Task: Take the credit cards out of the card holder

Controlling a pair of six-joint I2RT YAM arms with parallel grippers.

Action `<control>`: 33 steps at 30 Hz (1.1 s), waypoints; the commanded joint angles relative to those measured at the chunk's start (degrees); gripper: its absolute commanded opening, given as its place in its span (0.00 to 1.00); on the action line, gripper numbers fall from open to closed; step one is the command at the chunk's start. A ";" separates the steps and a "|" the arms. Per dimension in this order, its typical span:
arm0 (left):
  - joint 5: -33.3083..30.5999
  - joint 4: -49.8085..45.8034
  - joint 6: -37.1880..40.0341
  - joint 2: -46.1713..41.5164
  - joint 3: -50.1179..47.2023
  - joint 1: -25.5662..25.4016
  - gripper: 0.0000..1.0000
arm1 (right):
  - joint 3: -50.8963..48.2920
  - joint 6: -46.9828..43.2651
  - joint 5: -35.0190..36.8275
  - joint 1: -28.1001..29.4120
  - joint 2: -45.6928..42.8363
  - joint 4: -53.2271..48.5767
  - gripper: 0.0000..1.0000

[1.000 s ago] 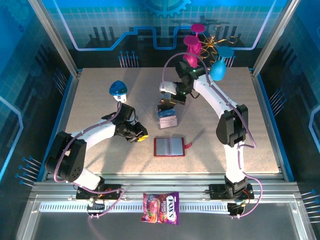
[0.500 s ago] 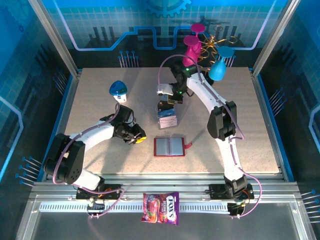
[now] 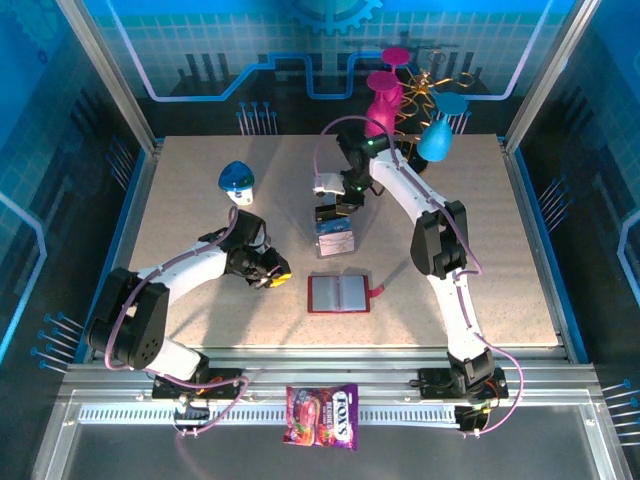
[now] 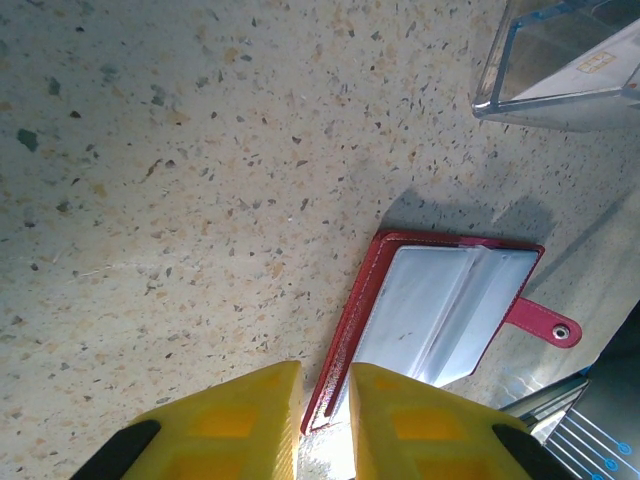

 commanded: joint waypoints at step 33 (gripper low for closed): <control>-14.05 -7.27 14.99 0.42 8.78 7.97 0.99 | -54.05 30.44 12.62 -4.56 -40.08 40.63 1.00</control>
